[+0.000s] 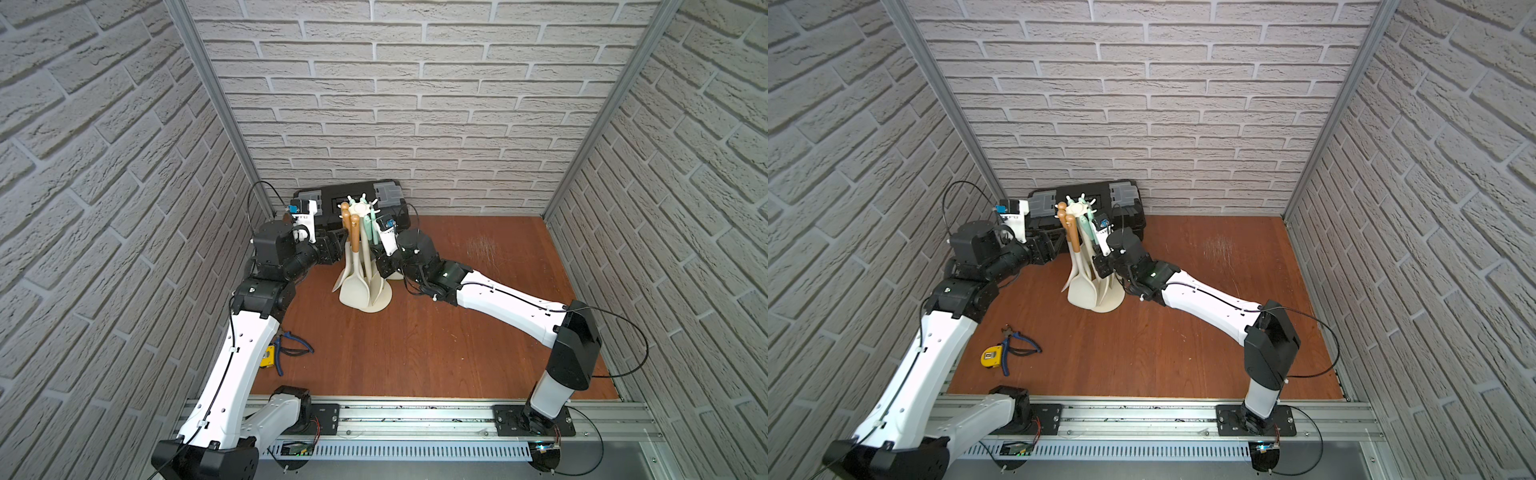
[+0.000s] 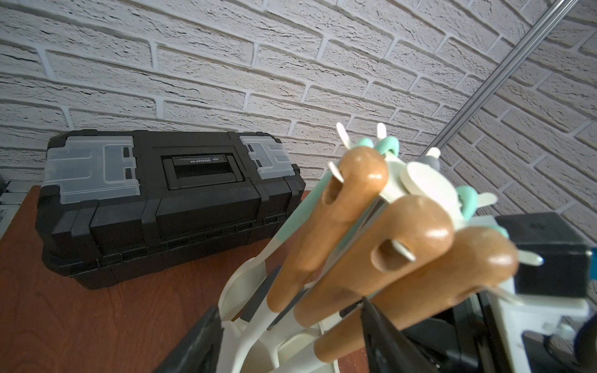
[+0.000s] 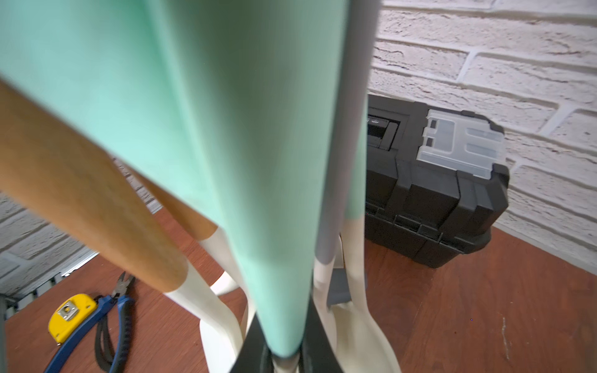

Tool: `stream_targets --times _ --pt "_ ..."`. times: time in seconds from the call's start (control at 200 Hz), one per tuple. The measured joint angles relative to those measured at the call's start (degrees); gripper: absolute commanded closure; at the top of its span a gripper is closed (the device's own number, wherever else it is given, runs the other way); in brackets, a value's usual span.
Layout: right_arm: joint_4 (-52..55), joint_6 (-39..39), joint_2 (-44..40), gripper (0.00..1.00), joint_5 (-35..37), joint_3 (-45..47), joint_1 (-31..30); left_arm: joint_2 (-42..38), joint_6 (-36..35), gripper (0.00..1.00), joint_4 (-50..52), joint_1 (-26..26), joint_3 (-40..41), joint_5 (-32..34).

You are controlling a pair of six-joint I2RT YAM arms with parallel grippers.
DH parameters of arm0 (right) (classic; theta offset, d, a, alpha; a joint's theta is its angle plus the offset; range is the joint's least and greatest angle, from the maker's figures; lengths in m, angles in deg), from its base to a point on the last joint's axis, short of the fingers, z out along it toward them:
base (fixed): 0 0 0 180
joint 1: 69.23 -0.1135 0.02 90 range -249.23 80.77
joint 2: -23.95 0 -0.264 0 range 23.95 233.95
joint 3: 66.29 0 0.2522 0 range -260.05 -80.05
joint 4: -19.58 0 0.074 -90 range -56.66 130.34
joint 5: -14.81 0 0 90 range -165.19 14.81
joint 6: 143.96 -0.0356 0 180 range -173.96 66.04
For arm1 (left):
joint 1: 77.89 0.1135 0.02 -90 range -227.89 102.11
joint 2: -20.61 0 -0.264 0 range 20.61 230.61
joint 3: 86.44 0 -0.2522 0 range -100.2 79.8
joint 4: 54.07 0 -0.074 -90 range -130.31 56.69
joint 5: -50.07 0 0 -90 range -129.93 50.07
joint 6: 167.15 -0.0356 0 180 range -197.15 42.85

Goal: Take the spatula off the kitchen utensil rack
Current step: Take off the spatula from the rack.

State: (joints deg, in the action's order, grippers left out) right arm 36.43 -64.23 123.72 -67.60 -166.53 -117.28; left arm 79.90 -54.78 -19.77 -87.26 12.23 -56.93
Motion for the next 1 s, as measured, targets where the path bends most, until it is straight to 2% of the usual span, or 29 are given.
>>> stream_targets --times 0.285,0.485,0.785,1.0 --pt "2.7 -1.1 -1.3 0.97 -2.6 0.0 0.4 0.0 0.0 0.31 0.0 0.0 0.0 -0.2" --pt "3.7 -1.3 -3.0 0.97 1.7 1.2 0.2 0.0 0.0 0.31 -0.5 0.0 0.0 -0.2" --pt "5.4 -0.3 -3.3 0.97 4.2 0.5 0.1 0.0 0.0 0.31 -0.9 0.0 0.0 -0.2" --pt "3.7 -1.2 -6.0 0.97 5.4 3.8 0.0 0.0 0.4 0.31 -0.9 0.0 0.0 -0.2"
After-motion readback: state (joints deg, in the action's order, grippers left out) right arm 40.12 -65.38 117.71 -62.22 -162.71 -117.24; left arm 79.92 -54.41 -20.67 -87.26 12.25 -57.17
